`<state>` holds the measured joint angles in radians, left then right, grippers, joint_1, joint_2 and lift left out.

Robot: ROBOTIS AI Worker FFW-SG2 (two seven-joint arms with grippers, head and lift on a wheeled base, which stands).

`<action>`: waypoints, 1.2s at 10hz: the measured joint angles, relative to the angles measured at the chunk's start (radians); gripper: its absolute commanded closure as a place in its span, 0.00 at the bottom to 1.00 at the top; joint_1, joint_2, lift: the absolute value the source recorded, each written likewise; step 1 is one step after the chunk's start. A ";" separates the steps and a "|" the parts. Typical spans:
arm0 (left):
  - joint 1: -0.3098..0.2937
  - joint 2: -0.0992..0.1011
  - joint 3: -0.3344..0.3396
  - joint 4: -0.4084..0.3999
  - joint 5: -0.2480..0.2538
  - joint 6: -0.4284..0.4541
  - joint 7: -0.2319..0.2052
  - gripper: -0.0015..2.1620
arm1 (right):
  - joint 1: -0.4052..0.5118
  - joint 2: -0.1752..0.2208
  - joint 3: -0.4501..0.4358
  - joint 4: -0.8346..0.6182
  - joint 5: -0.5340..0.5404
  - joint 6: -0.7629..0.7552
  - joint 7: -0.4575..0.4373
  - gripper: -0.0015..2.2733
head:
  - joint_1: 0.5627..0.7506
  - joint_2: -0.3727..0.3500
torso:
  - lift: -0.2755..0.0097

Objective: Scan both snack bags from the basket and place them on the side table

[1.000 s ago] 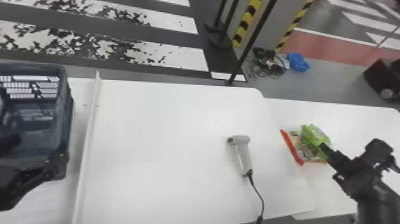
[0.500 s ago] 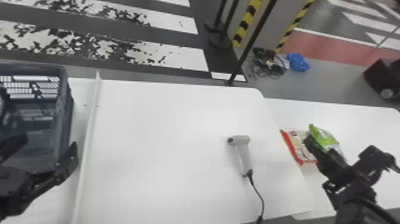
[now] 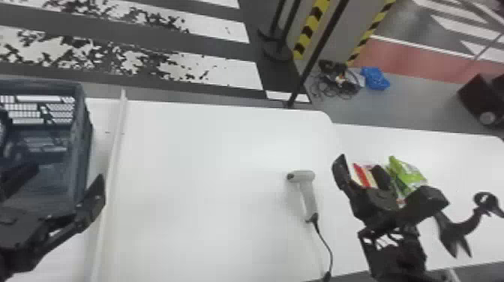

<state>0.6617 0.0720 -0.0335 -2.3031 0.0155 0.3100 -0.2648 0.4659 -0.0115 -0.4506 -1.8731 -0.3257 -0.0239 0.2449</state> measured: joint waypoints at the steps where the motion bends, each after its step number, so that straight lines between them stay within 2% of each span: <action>1: 0.007 0.002 0.005 0.014 0.000 -0.052 -0.005 0.04 | 0.027 0.009 0.068 -0.005 0.043 -0.083 -0.018 0.00 | 0.70 0.03 | 0.71; 3: 0.018 0.004 0.021 0.052 -0.001 -0.129 -0.006 0.04 | 0.060 0.011 0.168 -0.006 0.128 -0.182 -0.050 0.00 | 0.70 0.14 | 0.71; 5: 0.035 0.005 0.044 0.091 0.011 -0.214 -0.008 0.04 | 0.093 0.011 0.219 -0.011 0.221 -0.208 -0.052 0.00 | 0.70 0.23 | 0.71; 7: 0.041 0.004 0.060 0.112 0.021 -0.259 -0.010 0.04 | 0.119 0.012 0.237 -0.004 0.234 -0.209 -0.053 0.00 | 0.70 0.26 | 0.71; 12: 0.029 0.001 0.061 0.124 0.033 -0.259 -0.007 0.04 | 0.157 0.012 0.248 -0.027 0.221 -0.213 -0.053 0.00 | 0.70 0.27 | 0.71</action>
<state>0.6903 0.0729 0.0277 -2.1791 0.0486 0.0507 -0.2716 0.6232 0.0000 -0.2028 -1.8998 -0.1051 -0.2369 0.1917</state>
